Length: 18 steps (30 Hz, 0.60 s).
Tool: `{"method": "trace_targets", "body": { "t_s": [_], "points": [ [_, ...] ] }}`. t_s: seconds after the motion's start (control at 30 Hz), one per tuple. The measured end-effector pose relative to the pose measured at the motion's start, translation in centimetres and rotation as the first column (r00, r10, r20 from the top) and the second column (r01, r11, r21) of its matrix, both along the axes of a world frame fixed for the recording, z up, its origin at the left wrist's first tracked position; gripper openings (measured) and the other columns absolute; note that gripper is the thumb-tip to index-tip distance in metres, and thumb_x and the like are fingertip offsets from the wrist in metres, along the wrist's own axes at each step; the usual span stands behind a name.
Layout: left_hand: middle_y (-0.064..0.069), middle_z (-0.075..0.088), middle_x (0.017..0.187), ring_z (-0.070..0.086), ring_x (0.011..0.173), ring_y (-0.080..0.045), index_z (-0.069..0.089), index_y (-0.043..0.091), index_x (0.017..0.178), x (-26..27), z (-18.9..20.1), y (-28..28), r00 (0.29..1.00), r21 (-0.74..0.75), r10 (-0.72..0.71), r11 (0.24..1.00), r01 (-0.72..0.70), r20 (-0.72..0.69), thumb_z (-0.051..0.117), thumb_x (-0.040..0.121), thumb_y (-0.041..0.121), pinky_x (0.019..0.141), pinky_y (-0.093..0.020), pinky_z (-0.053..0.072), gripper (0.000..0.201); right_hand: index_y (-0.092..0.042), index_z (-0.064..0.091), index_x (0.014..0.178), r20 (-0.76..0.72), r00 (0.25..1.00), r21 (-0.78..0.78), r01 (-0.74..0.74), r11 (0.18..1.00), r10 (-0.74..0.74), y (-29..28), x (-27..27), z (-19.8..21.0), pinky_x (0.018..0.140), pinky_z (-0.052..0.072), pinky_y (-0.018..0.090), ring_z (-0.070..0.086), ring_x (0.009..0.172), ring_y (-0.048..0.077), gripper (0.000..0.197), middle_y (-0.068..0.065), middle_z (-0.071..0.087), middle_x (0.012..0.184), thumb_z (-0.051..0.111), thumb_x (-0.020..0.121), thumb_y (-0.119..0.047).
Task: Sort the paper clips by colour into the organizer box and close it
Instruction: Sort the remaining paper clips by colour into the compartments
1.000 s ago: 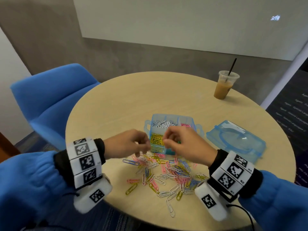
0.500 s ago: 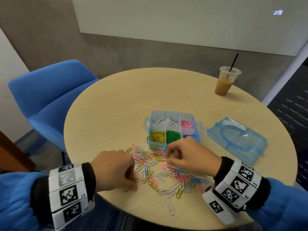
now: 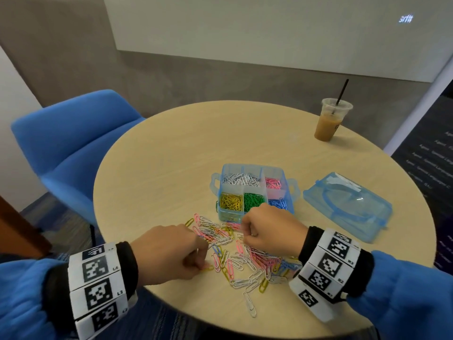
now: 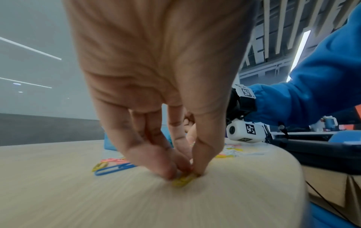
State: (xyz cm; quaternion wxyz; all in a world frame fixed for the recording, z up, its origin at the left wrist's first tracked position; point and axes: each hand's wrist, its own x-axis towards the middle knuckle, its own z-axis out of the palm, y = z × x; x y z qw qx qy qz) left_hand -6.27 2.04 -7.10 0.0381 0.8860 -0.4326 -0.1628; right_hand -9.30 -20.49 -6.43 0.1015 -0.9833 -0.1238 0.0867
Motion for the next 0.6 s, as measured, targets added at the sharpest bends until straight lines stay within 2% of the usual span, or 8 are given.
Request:
{"method": "trace_targets", "body": {
  "t_s": [0.07,0.13,0.2,0.27,0.37,0.43,0.53,0.6],
  "points": [
    [0.013,0.060,0.082,0.052,0.074,-0.002,0.053,0.032,0.087,0.3,-0.1,0.2,0.996,-0.065,-0.020,0.998,0.014,-0.088,0.061,0.080,0.025,0.071,-0.026,0.047,0.013,-0.016,0.066,0.080,-0.027,1.000,0.062,0.009,0.998,-0.007,-0.4,0.0,0.3,0.057,0.046,0.025,0.050,0.054,0.003,0.013,-0.011,0.052,0.058,0.059,0.090,-0.020],
    [0.014,0.062,0.079,0.054,0.070,-0.001,0.053,0.032,0.090,0.5,-0.3,0.3,0.987,-0.108,-0.023,0.994,0.006,-0.157,0.062,0.076,0.015,0.070,-0.020,0.046,0.023,-0.018,0.065,0.074,-0.030,0.999,0.178,0.041,0.983,-0.036,-0.7,0.4,0.9,0.048,0.033,0.017,0.044,0.042,0.002,0.015,-0.012,0.046,0.045,0.062,0.089,-0.021],
    [0.015,0.061,0.079,0.057,0.070,-0.002,0.055,0.029,0.095,0.6,-0.5,0.3,0.984,-0.128,-0.019,0.992,-0.004,-0.179,0.064,0.075,0.011,0.068,-0.016,0.044,0.028,-0.016,0.066,0.072,0.044,0.992,0.353,0.094,0.931,-0.117,-1.1,1.0,1.2,0.048,0.031,0.017,0.041,0.040,0.005,0.017,-0.010,0.045,0.042,0.064,0.089,-0.020],
    [0.014,0.060,0.083,0.059,0.071,-0.004,0.054,0.029,0.097,0.8,-0.6,0.3,0.977,-0.153,-0.019,0.988,-0.014,-0.213,0.065,0.075,0.009,0.063,-0.013,0.042,0.032,-0.012,0.068,0.078,0.136,0.965,0.467,0.136,0.874,-0.223,-1.4,1.7,1.6,0.050,0.032,0.016,0.039,0.043,0.006,0.015,-0.006,0.047,0.048,0.063,0.090,-0.021],
    [0.013,0.057,0.094,0.062,0.075,-0.009,0.051,0.032,0.099,1.1,-0.7,0.4,0.958,-0.186,-0.011,0.982,-0.044,-0.285,0.066,0.075,0.005,0.057,-0.008,0.038,0.039,-0.016,0.069,0.095,0.152,0.958,0.478,0.143,0.867,-0.242,-1.5,1.8,1.8,0.057,0.039,0.020,0.046,0.049,0.008,0.013,-0.002,0.055,0.054,0.063,0.092,-0.027],
    [0.013,0.054,0.096,0.063,0.074,-0.011,0.051,0.033,0.099,1.1,-0.6,0.6,0.947,-0.206,0.000,0.976,-0.069,-0.320,0.066,0.074,0.003,0.057,-0.010,0.039,0.043,-0.018,0.068,0.100,0.117,0.970,0.474,0.136,0.870,-0.215,-1.6,1.4,1.6,0.060,0.042,0.023,0.049,0.050,0.008,0.014,-0.003,0.057,0.055,0.064,0.092,-0.029],
    [0.013,0.054,0.095,0.064,0.074,-0.015,0.053,0.029,0.100,1.2,-0.7,0.8,0.926,-0.213,0.016,0.971,-0.103,-0.376,0.066,0.072,-0.001,0.057,-0.013,0.041,0.043,-0.019,0.071,0.092,0.104,0.978,0.443,0.115,0.889,-0.179,-1.9,0.4,1.1,0.055,0.038,0.019,0.045,0.049,0.005,0.013,-0.005,0.055,0.055,0.064,0.090,-0.030],
    [0.012,0.056,0.095,0.064,0.073,-0.015,0.054,0.028,0.100,1.4,-0.6,0.9,0.919,-0.213,0.022,0.970,-0.115,-0.394,0.067,0.071,-0.001,0.058,-0.015,0.044,0.043,-0.020,0.071,0.083,0.100,0.982,0.440,0.100,0.892,-0.160,-1.6,-0.4,0.9,0.054,0.036,0.022,0.042,0.049,0.005,0.013,-0.007,0.052,0.054,0.066,0.089,-0.031]
  ]
}}
